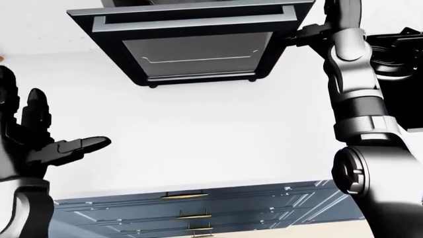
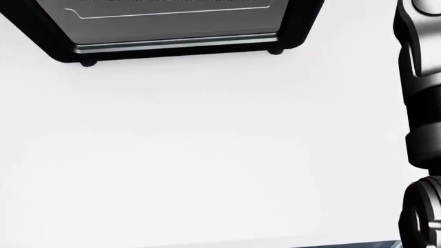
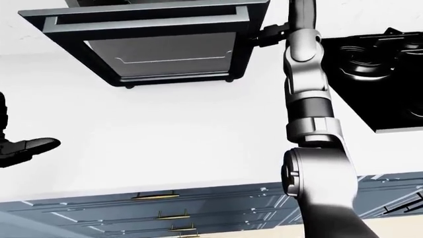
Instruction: Close the toaster oven door.
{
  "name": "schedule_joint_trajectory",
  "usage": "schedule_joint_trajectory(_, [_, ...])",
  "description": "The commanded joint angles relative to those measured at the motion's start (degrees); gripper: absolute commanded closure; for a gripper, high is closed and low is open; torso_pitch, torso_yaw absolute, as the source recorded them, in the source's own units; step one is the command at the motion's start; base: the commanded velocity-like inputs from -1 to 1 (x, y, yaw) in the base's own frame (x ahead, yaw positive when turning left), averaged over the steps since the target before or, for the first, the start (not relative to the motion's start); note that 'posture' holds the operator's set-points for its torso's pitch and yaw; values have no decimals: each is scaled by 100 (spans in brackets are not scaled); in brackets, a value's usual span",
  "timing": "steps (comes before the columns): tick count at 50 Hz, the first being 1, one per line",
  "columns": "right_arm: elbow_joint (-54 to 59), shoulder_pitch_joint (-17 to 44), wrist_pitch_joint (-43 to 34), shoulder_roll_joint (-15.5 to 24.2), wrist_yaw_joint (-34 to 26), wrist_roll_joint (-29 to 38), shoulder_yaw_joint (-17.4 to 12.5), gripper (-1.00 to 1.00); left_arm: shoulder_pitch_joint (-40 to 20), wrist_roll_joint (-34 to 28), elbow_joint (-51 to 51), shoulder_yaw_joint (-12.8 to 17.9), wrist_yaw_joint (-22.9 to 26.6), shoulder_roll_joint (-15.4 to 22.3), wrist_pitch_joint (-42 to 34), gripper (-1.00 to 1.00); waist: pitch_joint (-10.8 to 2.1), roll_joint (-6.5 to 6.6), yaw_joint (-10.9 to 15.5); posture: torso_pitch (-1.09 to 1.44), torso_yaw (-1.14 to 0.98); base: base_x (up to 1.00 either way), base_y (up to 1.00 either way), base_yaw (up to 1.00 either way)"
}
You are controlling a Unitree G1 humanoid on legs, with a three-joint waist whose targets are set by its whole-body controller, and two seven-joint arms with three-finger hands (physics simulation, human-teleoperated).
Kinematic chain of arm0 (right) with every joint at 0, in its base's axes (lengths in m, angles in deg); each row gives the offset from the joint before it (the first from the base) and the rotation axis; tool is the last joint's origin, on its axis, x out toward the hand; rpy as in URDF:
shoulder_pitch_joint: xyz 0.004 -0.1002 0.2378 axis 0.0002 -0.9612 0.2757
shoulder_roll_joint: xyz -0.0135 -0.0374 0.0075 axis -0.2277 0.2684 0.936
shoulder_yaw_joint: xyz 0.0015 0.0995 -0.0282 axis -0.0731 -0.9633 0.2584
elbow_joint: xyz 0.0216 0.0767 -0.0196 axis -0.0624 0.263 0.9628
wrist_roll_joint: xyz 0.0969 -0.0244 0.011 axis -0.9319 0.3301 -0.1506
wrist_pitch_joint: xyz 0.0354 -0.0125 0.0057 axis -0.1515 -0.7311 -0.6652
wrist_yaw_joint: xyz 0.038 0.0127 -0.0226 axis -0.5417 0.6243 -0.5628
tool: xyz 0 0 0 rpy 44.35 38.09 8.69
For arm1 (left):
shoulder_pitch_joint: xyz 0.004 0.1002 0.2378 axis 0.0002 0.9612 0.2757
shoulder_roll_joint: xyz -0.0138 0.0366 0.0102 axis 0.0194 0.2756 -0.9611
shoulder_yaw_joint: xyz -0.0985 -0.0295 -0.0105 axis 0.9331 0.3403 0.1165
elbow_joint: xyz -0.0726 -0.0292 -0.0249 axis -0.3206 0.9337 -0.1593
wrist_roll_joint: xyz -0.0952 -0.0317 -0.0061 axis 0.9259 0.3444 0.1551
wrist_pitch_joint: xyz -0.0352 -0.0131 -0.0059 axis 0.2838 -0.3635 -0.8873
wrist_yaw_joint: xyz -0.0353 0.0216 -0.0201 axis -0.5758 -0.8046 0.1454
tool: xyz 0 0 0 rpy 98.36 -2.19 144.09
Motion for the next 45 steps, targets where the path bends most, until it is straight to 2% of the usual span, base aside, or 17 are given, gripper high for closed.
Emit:
schedule_joint_trajectory(1, [-236, 256, 153, 77, 51, -16, -42, -100, -64, -48, -186, -6, 67, 51, 150, -100, -142, -6, 4, 0, 0, 0, 0, 0])
schedule_joint_trajectory(5, [-230, 247, 161, 77, 52, -16, -42, -100, 8, -285, -340, -298, 292, -14, 17, -100, -148, -14, 13, 0, 0, 0, 0, 0])
schedule_joint_trajectory(10, [-218, 249, 167, 91, 47, -16, -45, -100, -68, -516, -447, -469, 521, -101, -98, -100, -159, -36, 22, 0, 0, 0, 0, 0])
schedule_joint_trajectory(14, [-188, 275, 174, 89, 49, -14, -42, -100, -103, -391, -652, -466, 646, -245, -293, -100, -164, -51, 25, 0, 0, 0, 0, 0])
schedule_joint_trajectory(21, [-241, 243, 157, 101, 43, -15, -49, -100, -291, -337, -768, -562, 477, -236, -618, -100, -165, -71, 35, 0, 0, 0, 0, 0])
schedule_joint_trajectory(25, [-214, 237, 182, 95, 53, -16, -47, -100, -282, -584, -823, -827, 472, -246, -727, -100, -168, -72, 42, 0, 0, 0, 0, 0])
schedule_joint_trajectory(45, [-232, 222, 172, 111, 45, -22, -53, -100, -670, -849, -1097, -1170, 546, -315, -1216, -100, -176, -119, 60, 0, 0, 0, 0, 0])
